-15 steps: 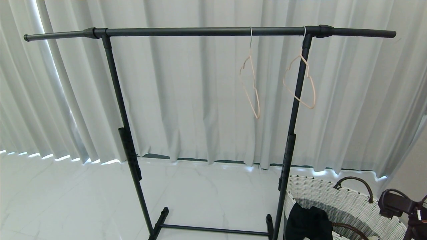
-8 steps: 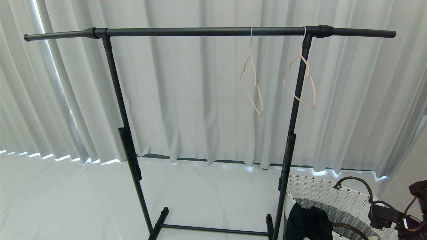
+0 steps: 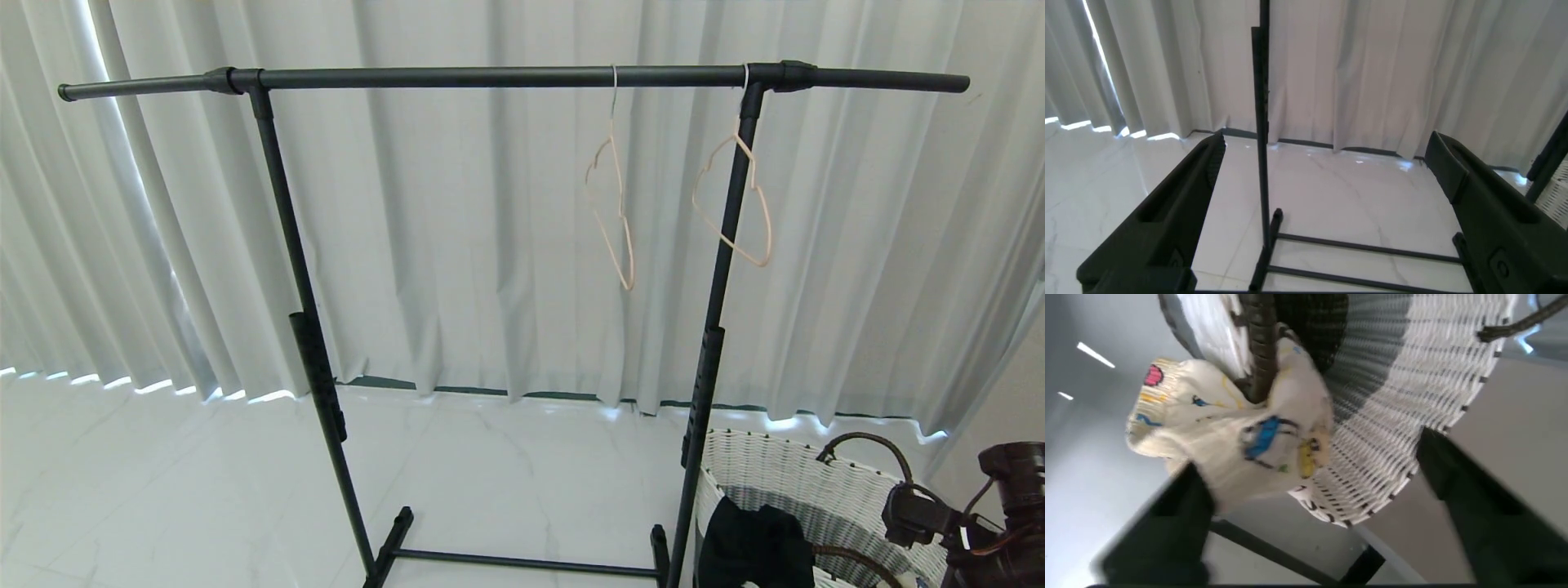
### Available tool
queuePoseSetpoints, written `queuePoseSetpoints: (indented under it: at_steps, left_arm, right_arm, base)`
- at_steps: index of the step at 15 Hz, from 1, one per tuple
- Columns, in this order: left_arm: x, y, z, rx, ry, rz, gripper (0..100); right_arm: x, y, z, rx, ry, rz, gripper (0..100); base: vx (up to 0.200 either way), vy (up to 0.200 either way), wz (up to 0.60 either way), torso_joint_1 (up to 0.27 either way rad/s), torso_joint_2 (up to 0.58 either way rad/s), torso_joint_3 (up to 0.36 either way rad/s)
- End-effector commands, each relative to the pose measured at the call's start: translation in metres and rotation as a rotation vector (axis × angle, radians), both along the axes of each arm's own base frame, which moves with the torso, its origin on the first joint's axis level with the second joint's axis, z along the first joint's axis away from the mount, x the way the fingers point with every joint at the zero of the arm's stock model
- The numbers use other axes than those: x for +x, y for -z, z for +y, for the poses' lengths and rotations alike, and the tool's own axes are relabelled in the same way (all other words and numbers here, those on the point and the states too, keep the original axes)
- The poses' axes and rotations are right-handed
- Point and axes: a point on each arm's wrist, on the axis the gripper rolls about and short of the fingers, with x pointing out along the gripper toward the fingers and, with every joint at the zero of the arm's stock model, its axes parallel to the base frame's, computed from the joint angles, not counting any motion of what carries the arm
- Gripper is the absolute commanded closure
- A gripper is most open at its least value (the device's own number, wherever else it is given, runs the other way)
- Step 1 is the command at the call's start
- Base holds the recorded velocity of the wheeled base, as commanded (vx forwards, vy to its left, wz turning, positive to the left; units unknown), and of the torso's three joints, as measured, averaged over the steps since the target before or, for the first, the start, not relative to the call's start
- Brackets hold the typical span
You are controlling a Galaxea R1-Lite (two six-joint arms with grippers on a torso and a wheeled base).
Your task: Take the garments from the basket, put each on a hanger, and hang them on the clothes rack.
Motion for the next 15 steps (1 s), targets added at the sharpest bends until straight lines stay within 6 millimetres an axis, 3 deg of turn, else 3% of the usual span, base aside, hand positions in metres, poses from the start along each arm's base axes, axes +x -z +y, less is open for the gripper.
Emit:
queuePoseSetpoints:
  at_steps: [1,5,7,10,14,15]
  left_arm:
    - [0.0,0.0,0.0,0.0,0.0,0.001,0]
    - [0.0,0.0,0.0,0.0,0.0,0.001,0]
    - [0.0,0.0,0.0,0.0,0.0,0.0,0]
    - [0.0,0.0,0.0,0.0,0.0,0.0,0]
    - [0.0,0.0,0.0,0.003,0.0,0.001,0]
    - [0.0,0.0,0.0,0.003,0.0,0.0,0]
  right_arm:
    - [0.0,0.002,0.0,0.003,-0.002,0.005,100]
    - [0.0,-0.013,0.0,-0.001,0.023,-0.069,100]
    - [-0.009,-0.036,0.002,0.023,0.089,-0.137,100]
    - [-0.032,-0.091,0.008,0.077,0.202,-0.234,100]
    - [-0.086,-0.179,0.024,0.127,0.257,-0.411,100]
    - [-0.098,-0.193,0.027,0.126,0.257,-0.453,100]
  base:
    - [0.0,0.0,0.0,0.0,0.0,0.0]
    - [0.0,0.0,0.0,0.0,0.0,0.0]
    - [0.0,0.0,0.0,0.0,0.0,0.0]
    - [0.0,0.0,0.0,0.0,0.0,0.0]
    - [0.0,0.0,0.0,0.0,0.0,0.0]
    - [0.0,0.0,0.0,0.0,0.0,0.0]
